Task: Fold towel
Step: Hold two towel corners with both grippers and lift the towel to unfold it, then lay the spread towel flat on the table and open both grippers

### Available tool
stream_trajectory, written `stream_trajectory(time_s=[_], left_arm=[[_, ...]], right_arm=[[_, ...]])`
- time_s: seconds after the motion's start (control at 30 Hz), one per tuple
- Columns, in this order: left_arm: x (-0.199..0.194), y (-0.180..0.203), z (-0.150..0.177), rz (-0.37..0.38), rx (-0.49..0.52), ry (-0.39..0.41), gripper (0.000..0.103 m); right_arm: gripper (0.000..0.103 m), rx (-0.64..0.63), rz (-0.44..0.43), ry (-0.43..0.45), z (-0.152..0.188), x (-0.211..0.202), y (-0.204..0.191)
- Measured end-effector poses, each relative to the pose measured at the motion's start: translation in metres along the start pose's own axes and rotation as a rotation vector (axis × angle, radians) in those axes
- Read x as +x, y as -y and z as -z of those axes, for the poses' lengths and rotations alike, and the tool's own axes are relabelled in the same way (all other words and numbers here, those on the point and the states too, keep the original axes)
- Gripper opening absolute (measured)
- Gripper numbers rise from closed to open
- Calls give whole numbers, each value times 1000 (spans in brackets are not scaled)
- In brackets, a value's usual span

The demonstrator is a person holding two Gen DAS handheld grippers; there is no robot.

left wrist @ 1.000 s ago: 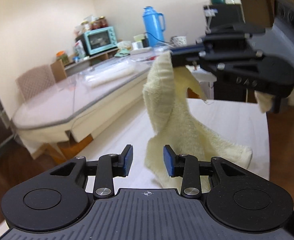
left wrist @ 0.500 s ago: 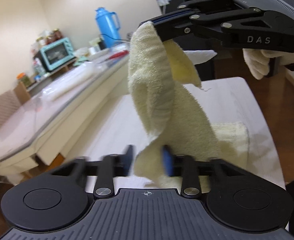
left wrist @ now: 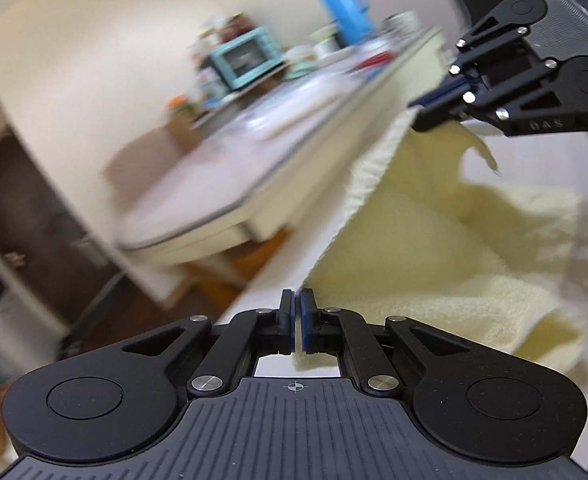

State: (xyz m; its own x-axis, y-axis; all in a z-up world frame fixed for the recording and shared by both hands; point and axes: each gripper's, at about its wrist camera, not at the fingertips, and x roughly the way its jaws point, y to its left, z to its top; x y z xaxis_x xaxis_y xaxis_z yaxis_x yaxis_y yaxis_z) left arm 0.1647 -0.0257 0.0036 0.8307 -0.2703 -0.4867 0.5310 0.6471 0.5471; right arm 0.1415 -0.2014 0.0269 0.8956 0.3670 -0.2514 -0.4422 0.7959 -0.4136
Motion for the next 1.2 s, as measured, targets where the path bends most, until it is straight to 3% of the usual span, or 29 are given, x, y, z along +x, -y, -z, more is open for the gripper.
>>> stream_trajectory(time_s=[0.07,0.2,0.23,0.27,0.43,0.53,0.6,0.67,0.83,0.9,1.03,1.2], left_arm=[[11,-7,-2,-57,22,-43,3],[36,-16,-5,-104,50,-86,3],[47,-18,-5,-111,56,-100,3],[60,-21,-5,-117,57,-115,3],[93,-29,5,-136,9,-154,8],[96,-32,10,-149,-28,-167,8],[89,-32,16,-152,-48,-159,8],[78,-33,21,-160,-71,-147,8],[30,-12,26,-14,-148,-78,8],[19,8,30,44,-132,-83,8],[8,33,41,98,-115,-110,9],[-1,50,53,88,-100,-122,7]], right_arm=[[5,-11,3,-22,-5,18,-2],[11,-76,22,-106,-14,66,-4],[20,-82,23,-117,-14,69,-5],[27,-110,12,-197,-11,88,-4],[32,-108,-1,-278,-3,116,6],[36,-39,34,-280,3,112,16],[39,93,-60,-290,8,105,29],[40,125,-77,-297,13,99,32],[47,179,-83,-272,25,70,40],[47,196,-76,-271,29,58,43],[47,210,-156,-274,32,25,34],[45,166,-194,-363,52,2,3]])
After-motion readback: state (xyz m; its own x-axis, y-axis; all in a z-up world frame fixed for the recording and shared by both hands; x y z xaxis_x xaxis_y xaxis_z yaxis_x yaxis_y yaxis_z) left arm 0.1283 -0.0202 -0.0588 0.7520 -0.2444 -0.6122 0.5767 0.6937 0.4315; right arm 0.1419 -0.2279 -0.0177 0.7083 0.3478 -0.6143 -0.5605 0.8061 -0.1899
